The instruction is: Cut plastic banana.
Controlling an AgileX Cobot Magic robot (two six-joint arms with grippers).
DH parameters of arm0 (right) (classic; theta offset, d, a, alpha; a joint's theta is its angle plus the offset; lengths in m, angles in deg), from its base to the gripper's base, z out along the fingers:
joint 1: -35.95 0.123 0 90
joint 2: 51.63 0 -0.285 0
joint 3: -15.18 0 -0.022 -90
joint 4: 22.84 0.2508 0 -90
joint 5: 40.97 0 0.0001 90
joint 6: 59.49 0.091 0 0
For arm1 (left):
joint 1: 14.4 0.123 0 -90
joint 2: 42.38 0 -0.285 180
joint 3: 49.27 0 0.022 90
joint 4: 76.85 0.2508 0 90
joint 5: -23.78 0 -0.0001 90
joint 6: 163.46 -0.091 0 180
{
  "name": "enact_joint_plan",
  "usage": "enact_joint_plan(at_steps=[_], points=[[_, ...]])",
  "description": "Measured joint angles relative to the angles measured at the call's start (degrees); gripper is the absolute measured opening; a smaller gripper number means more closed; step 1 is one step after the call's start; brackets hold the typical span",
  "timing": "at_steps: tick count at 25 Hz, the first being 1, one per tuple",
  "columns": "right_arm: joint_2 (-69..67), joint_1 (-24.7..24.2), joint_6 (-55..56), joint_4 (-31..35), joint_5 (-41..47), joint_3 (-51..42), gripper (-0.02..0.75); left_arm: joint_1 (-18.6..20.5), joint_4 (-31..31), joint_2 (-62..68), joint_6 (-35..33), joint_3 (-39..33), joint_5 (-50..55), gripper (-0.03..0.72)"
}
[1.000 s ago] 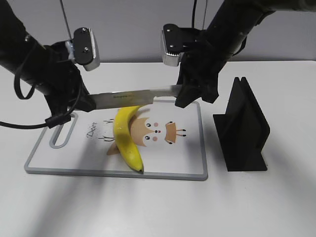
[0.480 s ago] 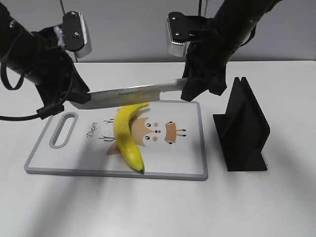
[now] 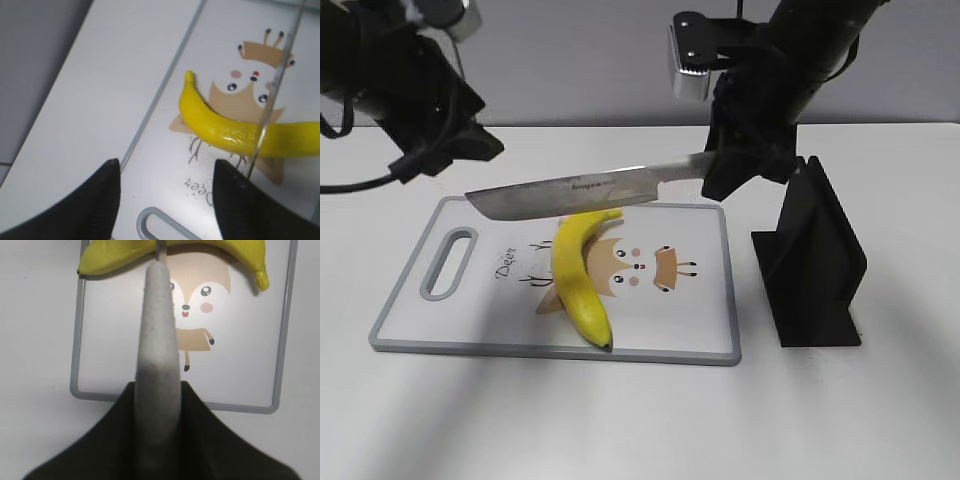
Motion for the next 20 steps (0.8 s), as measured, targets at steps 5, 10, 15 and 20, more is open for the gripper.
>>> enact_joint_plan(at_steps=[5, 10, 15, 20], points=[[2.58, 0.0, 10.67, -2.76, 1.48, 0.37, 0.178, 0.0, 1.99, -2.46, 13.4, 3.1, 0.2, 0.573], [5.27, 0.0, 26.9, -4.29, 2.48, 3.17, 0.178, 0.0, 14.05, -3.26, 30.9, 7.64, 5.66, 0.573], [6.95, 0.0, 38.16, -7.03, 4.3, 5.02, 0.178, 0.0, 27.02, -3.26, 48.16, 12.82, 15.14, 0.573], [8.97, 0.0, 52.13, -10.66, 4.57, 5.08, 0.178, 0.0, 34.8, -3.26, 61.81, 16.11, 24.02, 0.573]])
